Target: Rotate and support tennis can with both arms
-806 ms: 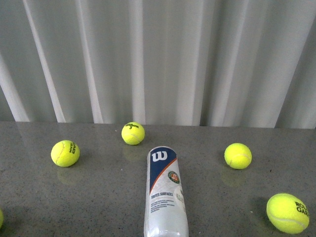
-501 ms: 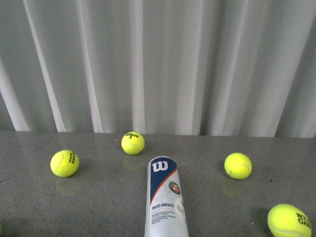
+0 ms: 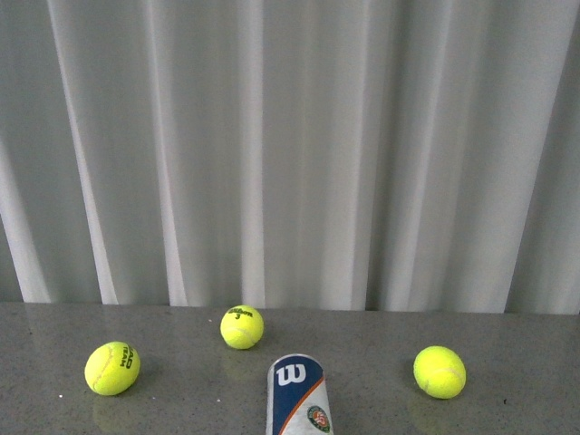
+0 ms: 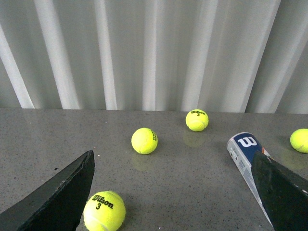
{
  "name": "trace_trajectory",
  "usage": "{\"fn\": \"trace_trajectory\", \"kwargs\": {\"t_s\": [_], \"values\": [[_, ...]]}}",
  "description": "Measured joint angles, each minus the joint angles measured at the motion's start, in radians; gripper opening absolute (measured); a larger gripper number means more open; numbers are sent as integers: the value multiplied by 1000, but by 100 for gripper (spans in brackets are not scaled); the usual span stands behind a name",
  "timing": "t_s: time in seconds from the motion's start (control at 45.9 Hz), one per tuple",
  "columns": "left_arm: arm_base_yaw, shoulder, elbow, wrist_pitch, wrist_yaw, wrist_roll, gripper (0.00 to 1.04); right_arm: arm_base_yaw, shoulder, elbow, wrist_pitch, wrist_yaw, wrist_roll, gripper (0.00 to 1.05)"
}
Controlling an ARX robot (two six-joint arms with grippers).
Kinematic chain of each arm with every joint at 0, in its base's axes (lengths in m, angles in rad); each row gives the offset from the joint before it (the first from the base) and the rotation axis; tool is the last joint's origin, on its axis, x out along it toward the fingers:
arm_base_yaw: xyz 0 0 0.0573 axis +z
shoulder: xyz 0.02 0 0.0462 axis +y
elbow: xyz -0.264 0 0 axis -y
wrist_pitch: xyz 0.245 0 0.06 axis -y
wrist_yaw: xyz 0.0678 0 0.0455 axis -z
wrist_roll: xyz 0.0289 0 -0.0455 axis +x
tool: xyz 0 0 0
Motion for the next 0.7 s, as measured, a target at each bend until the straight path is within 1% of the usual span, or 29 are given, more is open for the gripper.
{"fn": "trace_trajectory", "kwargs": {"t_s": [0.697], "values": [[0,0,0,0,0,0,98,0,0,0,0,0,0,98]]}}
